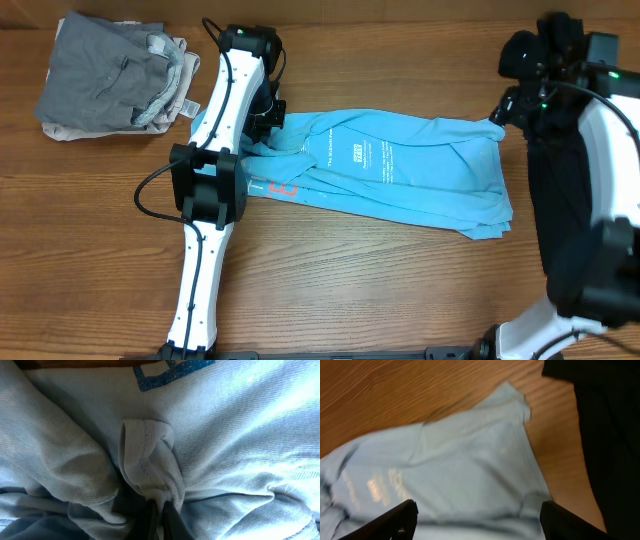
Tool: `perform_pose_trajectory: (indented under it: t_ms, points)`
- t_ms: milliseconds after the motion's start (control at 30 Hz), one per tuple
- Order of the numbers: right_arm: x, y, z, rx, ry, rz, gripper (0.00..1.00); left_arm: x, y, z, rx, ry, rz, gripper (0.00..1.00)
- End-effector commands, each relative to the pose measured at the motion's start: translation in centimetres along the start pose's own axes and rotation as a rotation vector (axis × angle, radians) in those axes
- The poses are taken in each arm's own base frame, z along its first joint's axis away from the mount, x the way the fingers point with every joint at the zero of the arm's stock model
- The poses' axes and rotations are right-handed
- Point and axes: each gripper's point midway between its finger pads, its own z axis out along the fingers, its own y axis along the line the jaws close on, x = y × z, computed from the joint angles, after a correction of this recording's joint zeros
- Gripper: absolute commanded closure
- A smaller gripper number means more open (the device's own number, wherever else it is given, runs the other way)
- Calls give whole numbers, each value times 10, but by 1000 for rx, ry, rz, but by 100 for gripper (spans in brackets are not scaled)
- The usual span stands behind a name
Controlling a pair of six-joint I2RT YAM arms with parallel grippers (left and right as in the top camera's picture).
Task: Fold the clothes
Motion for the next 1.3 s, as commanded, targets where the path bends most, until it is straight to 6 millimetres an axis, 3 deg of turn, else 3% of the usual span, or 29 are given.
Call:
perform_pose_trajectory:
  t_ms: [0,167,267,533,667,1067,1267]
  points:
    - [-10,-5,24,19,-4,45,17,1,4,-4,-32,-6,21,96]
    - [-16,-22,74,63,28,57,20,1,5,-4,-35,-7,20,96]
    - [-24,-25,91,65,8,53,23,0,5,-4,-35,-10,18,96]
    - [-49,-29,99,87,-90,46,27,-2,5,-4,-34,-19,17,96]
    - [-43,-33,111,95,-57,51,33,-4,4,-4,-32,-29,17,96]
    - [-39,-36,122,97,-34,55,34,-8,4,-4,-30,-44,18,96]
    - [-32,-39,136,95,0,60,41,-9,3,-4,-29,-48,18,96]
